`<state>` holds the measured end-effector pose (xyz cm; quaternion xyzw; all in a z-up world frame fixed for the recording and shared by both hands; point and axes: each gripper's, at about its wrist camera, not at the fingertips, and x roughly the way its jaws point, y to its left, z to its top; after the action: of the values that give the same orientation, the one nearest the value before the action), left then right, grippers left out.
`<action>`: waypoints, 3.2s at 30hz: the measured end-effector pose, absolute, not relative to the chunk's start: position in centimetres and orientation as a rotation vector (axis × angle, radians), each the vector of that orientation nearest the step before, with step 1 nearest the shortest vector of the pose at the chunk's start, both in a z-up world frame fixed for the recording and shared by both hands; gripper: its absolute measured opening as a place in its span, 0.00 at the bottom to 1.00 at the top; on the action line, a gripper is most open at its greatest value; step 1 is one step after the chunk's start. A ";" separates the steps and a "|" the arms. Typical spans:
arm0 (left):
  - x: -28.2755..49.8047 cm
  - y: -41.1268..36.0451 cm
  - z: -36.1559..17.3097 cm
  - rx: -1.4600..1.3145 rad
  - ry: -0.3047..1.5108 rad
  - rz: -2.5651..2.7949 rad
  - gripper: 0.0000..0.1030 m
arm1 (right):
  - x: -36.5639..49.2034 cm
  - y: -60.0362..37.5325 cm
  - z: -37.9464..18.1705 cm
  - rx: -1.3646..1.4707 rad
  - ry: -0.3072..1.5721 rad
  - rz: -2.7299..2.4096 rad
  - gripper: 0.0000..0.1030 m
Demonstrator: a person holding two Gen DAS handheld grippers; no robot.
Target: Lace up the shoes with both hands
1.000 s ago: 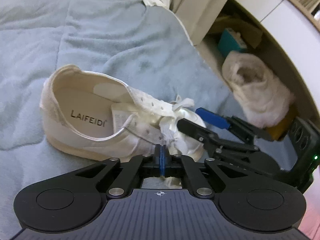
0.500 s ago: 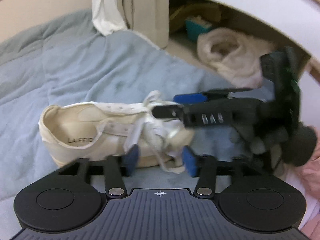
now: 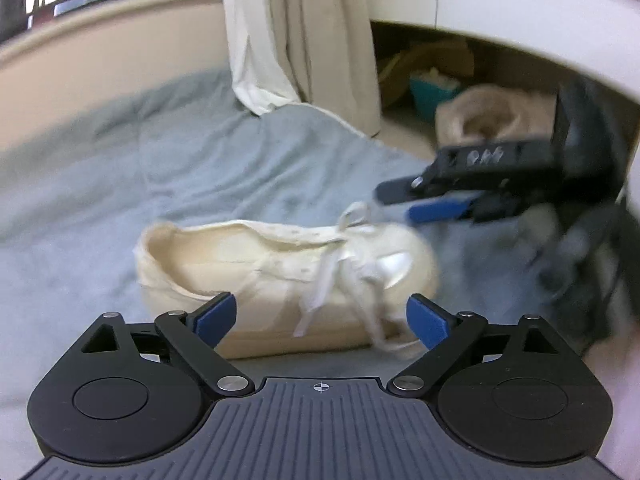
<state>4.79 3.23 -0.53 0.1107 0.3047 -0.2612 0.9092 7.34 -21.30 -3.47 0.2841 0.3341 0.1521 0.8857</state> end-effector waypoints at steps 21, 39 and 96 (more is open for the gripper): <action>3.3 1.6 -1.2 0.260 0.563 -0.713 0.96 | 7.6 -16.7 -2.8 0.146 0.548 0.301 0.07; 1.6 2.6 -0.9 0.324 0.519 -0.760 0.99 | 12.2 -23.1 -6.1 1.020 0.877 0.337 0.42; 9.1 13.6 -1.6 0.212 0.619 -0.810 1.00 | 2.8 -17.8 -2.6 0.173 0.754 0.509 0.49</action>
<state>9.13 13.60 -1.60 0.1014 0.2958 -0.3871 0.8674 2.77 -17.79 -2.62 0.0833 0.3639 0.2453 0.8947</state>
